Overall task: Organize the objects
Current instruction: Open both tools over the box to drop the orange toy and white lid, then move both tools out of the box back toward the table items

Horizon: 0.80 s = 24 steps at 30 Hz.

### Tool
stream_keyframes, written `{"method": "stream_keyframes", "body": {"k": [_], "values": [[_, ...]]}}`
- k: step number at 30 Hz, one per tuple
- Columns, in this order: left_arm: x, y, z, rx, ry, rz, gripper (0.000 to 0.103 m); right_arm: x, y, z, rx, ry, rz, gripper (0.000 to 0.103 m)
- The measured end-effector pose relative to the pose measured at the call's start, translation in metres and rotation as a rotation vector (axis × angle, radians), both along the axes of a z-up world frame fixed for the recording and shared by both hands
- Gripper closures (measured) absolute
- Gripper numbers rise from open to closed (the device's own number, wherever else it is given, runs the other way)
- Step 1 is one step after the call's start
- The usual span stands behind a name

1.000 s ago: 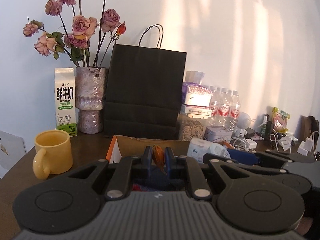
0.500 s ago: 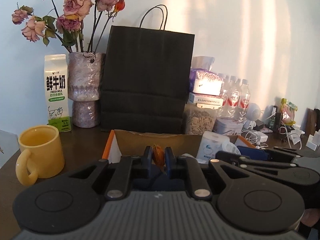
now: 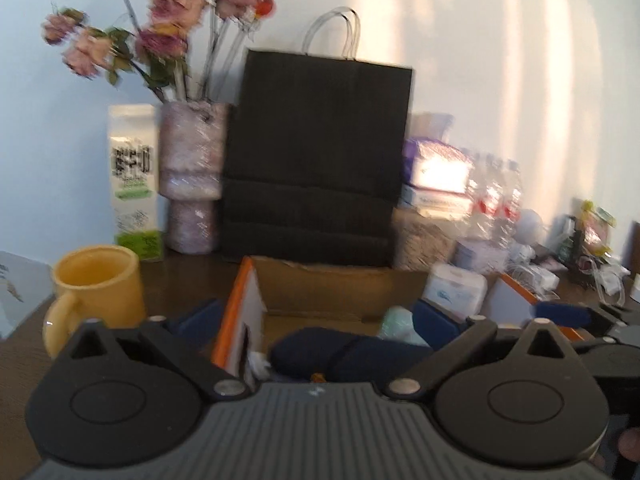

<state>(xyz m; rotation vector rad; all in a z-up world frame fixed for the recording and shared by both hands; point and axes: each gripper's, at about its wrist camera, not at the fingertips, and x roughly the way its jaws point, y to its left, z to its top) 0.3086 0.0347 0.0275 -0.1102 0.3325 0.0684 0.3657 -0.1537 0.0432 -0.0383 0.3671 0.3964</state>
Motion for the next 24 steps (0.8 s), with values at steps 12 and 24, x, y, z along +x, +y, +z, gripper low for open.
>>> {"method": "stream_keyframes", "body": {"k": [12, 24], "values": [[0.0024, 0.0008, -0.001, 0.006, 0.024, 0.005, 0.0, 0.0036, -0.0005, -0.003, -0.005, 0.013, -0.014, 0.0], [0.0009, 0.0006, -0.0009, 0.001, 0.021, 0.004, 0.0, -0.0007, 0.0006, -0.0008, -0.003, 0.004, -0.007, 0.0]]}}
